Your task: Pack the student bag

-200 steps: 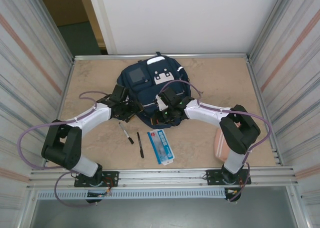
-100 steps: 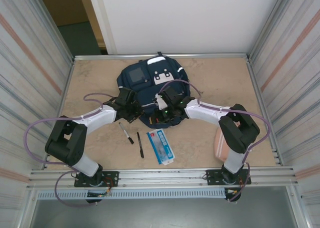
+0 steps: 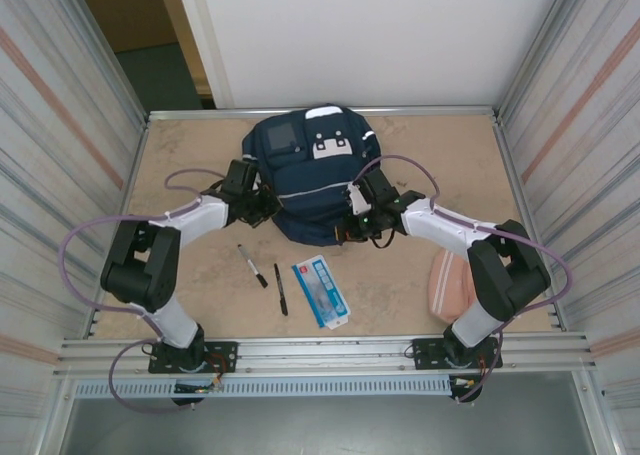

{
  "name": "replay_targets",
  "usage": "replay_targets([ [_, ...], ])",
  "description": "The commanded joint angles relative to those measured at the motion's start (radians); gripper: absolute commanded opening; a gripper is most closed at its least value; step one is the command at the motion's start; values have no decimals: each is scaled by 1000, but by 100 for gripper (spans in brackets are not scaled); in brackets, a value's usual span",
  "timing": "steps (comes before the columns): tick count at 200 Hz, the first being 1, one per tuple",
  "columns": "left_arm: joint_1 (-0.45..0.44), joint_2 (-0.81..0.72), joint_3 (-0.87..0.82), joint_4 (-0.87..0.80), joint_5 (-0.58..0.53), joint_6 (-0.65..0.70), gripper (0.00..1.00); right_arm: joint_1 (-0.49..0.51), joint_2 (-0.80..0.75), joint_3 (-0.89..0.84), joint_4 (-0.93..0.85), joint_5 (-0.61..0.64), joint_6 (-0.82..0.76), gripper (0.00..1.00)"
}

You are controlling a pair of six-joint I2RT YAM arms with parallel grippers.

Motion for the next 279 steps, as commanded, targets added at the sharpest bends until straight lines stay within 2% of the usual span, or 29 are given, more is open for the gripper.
replay_targets([
  [1, 39, 45, 129, 81, -97, 91, 0, 6, 12, 14, -26, -61, 9, 0],
  [11, 56, 68, 167, 71, -91, 112, 8, 15, 44, 54, -25, -73, 24, 0],
  [24, 86, 98, 209, 77, -74, 150, 12, 40, 83, 103, -16, -80, 42, 0],
  [36, 122, 128, 284, 0, -59, 152, 16, 62, 123, 135, 16, -88, 60, 0],
  [49, 156, 131, 333, -72, -11, 140, 26, 76, 177, 181, 41, -104, 93, 0],
  [87, 158, -33, 161, -89, 98, 123, 50, 123, 280, 292, 78, -120, 153, 0],
  [114, 157, -142, 20, -212, 174, 147, 54, 142, 295, 308, 107, -98, 171, 0],
  [137, 134, -215, -58, -196, 204, 99, 56, 166, 302, 286, 189, -116, 171, 0],
  [168, 77, -208, -58, -194, 132, 78, 59, 190, 335, 327, 199, -145, 178, 0],
  [194, 67, -121, -29, -197, 125, 76, 57, 212, 352, 335, 238, -148, 160, 0],
  [211, 56, -67, -20, -156, 131, 93, 51, 220, 360, 349, 229, -137, 165, 0],
  [235, 68, -15, 6, -225, 134, 120, 35, 212, 358, 332, 235, -116, 180, 0],
  [259, 91, -58, -26, -239, 82, 135, 10, 181, 348, 333, 130, -115, 171, 0],
  [279, 119, -94, -41, -228, 59, 170, 1, 146, 304, 280, 65, -86, 106, 0],
])
